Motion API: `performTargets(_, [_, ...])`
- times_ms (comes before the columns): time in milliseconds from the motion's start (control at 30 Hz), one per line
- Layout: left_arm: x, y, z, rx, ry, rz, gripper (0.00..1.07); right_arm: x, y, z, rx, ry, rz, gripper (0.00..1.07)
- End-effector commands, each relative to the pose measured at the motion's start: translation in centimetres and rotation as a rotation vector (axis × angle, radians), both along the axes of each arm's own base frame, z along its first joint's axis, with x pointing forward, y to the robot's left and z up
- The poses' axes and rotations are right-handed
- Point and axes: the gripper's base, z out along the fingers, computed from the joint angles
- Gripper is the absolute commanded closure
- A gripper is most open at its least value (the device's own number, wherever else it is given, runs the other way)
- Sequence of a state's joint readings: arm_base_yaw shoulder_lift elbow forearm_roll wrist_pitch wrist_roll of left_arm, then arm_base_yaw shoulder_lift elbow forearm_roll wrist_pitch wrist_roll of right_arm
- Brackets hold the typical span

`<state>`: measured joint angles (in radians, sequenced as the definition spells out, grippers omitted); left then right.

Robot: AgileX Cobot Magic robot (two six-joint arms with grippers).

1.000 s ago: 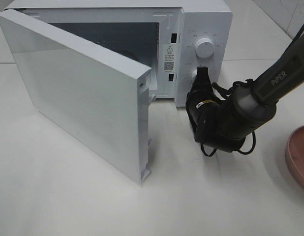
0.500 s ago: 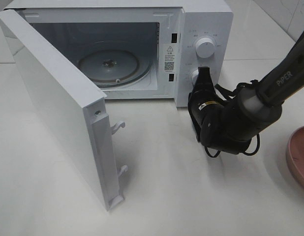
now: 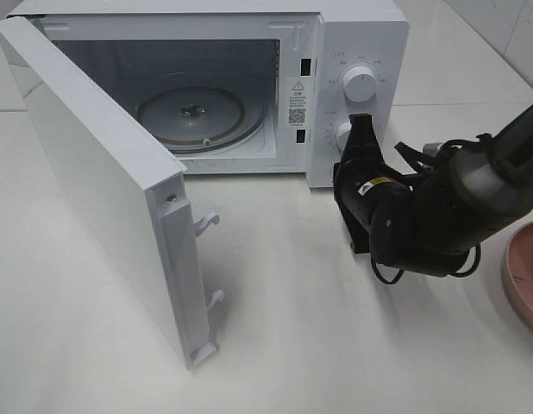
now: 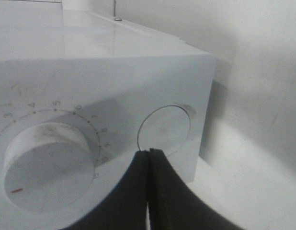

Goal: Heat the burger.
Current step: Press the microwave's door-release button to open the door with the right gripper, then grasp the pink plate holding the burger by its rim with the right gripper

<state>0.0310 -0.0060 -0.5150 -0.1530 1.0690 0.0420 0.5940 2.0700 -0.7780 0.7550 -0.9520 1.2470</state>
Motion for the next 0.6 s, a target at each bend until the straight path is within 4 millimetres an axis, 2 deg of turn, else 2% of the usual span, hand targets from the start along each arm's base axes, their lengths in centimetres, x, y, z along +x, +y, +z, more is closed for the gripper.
performTargets(33, [-0.2,0.0,-0.1,-0.003,-0.012,-0.004,0.07,-0.9,-0.3,1.0,0.006,0.024,0.022,1.07])
performTargets(167, [-0.2,0.0,-0.1,-0.003,-0.012,-0.004,0.07,-1.7,-0.6,1.4,-0.001,0.045,0.042,1.07])
performTargets(433, [-0.2,0.0,-0.1,-0.003,-0.012,-0.004,0.07,-4.4,-1.9,2.0,-0.059,0.131,0.102,1.07])
performTargets(600, [-0.2,0.0,-0.1,-0.003,-0.012,-0.004,0.07,-5.7,-2.3,3.1,-0.105,0.177,0.164,1.07])
